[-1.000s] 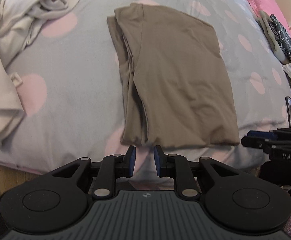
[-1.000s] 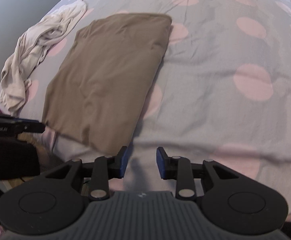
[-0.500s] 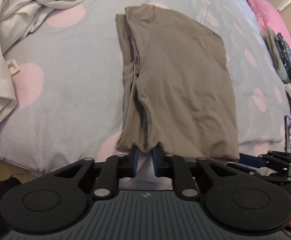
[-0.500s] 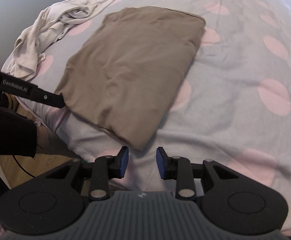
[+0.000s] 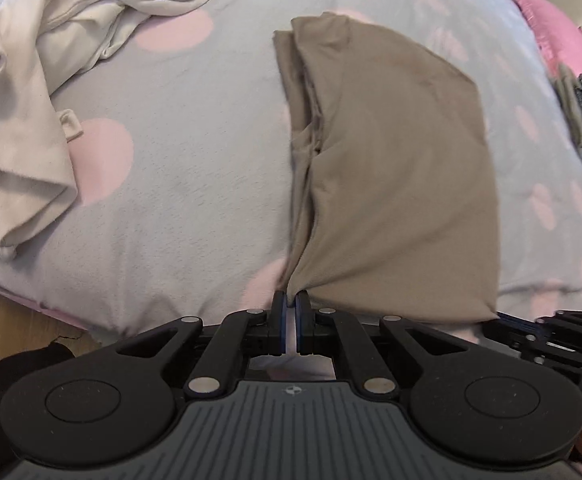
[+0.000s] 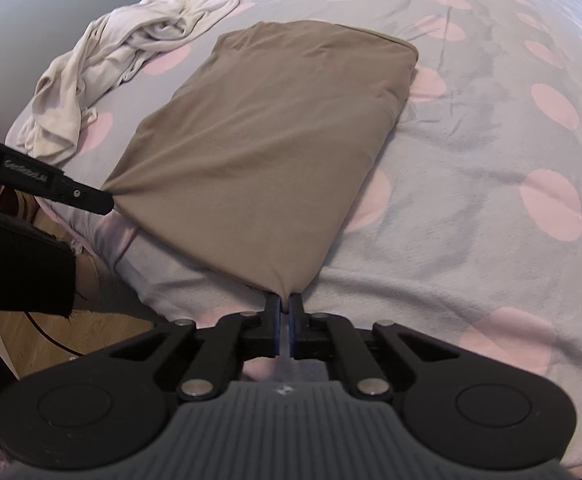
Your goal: Fold clothes
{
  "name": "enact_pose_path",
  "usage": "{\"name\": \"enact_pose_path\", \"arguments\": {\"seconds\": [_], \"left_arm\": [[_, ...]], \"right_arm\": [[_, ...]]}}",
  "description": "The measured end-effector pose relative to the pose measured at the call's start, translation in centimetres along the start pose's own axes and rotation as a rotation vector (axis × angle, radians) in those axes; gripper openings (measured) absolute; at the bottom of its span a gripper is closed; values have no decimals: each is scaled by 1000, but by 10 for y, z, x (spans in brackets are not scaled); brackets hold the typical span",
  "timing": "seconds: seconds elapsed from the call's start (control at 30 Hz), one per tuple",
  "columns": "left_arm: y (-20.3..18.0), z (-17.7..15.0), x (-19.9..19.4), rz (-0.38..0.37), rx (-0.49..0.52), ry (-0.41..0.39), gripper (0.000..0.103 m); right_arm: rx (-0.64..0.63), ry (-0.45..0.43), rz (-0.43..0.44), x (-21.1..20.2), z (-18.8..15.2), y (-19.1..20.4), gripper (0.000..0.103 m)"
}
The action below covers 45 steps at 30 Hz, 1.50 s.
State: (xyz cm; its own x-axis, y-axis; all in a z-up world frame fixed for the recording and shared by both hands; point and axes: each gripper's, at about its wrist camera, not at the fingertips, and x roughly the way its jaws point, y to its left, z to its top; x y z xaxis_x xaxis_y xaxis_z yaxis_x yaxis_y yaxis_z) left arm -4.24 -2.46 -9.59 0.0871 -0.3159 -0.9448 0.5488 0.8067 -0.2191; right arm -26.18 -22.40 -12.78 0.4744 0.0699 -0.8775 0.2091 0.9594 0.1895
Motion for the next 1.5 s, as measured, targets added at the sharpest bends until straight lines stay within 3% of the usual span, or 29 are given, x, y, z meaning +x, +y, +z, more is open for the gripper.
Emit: {"name": "enact_pose_path", "arguments": {"seconds": [0.13, 0.27, 0.3, 0.37, 0.4, 0.5, 0.7, 0.8, 0.93, 1.17, 1.4, 1.5], "left_arm": [[-3, -1, 5, 40, 21, 11, 3], [-8, -6, 2, 186, 71, 1, 4], [-9, -6, -3, 190, 77, -14, 4], [-10, -7, -12, 156, 73, -51, 5], [-11, -7, -17, 138, 71, -70, 10], [-15, -2, -27, 138, 72, -127, 17], [-15, 25, -39, 10, 24, -213, 29], [-15, 41, -38, -6, 3, -208, 36], [-14, 62, -26, -8, -19, -166, 37], [-9, 96, 5, -78, -48, -136, 39], [7, 117, 25, -144, -150, -197, 39], [8, 121, 31, -153, -150, -208, 40]], "right_arm": [[-12, 27, -14, 6, -1, 0, 4], [-9, 52, -28, 3, -3, -3, 9], [-4, 58, -35, 1, -3, -4, 9], [7, 49, -44, -5, -2, -7, 18], [15, 36, -47, -8, -1, -9, 27], [28, -20, -66, -19, 4, -12, 31], [99, -120, -104, -32, 21, -27, 43], [170, -143, -87, -36, 31, -38, 54], [240, -163, -54, -39, 45, -48, 61], [355, -138, -2, -18, 74, -65, 63], [437, -101, 10, 17, 97, -91, 63], [478, -97, 45, 29, 102, -103, 63]]}}
